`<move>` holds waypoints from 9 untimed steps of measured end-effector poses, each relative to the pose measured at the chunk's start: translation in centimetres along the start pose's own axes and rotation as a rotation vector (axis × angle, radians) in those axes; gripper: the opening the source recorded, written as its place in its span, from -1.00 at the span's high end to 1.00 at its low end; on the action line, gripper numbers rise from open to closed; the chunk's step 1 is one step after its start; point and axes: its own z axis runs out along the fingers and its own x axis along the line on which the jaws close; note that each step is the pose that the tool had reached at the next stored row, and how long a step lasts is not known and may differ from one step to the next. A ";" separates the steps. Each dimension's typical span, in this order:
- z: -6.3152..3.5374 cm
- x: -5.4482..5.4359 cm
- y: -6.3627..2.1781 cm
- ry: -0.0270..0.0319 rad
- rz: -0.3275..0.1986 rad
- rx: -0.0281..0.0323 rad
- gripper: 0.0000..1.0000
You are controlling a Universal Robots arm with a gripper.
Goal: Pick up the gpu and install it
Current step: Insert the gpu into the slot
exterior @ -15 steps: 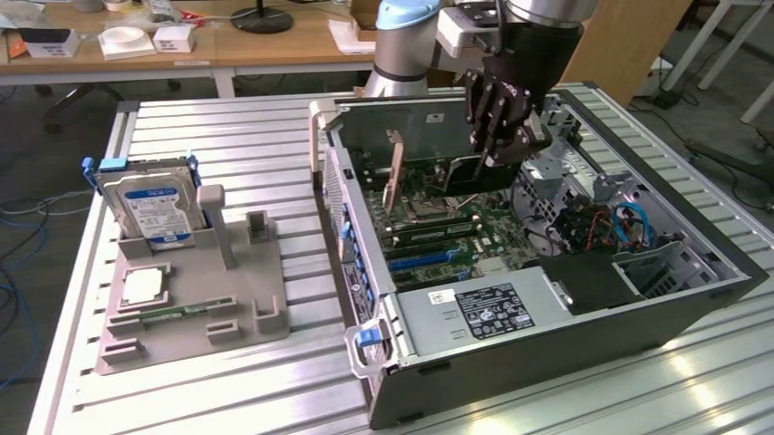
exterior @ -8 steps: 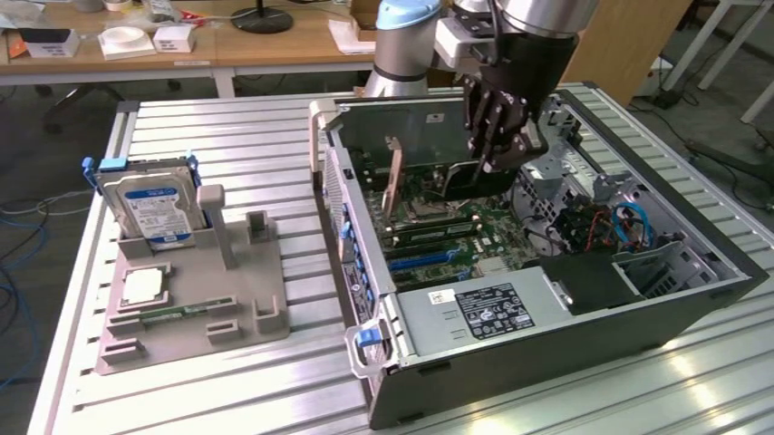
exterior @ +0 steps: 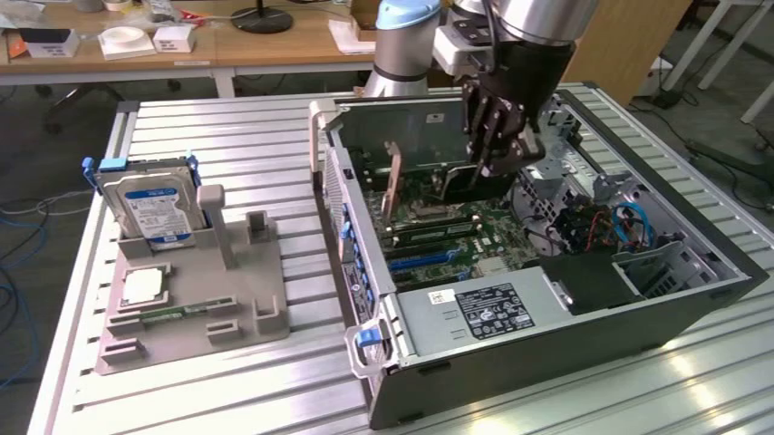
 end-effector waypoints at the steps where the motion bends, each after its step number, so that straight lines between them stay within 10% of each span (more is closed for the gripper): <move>1: 0.10 0.0 0.00 -0.0001 0.000 0.0000 0.47; 9: 0.87 0.0 0.49 -0.0001 0.000 0.0000 0.47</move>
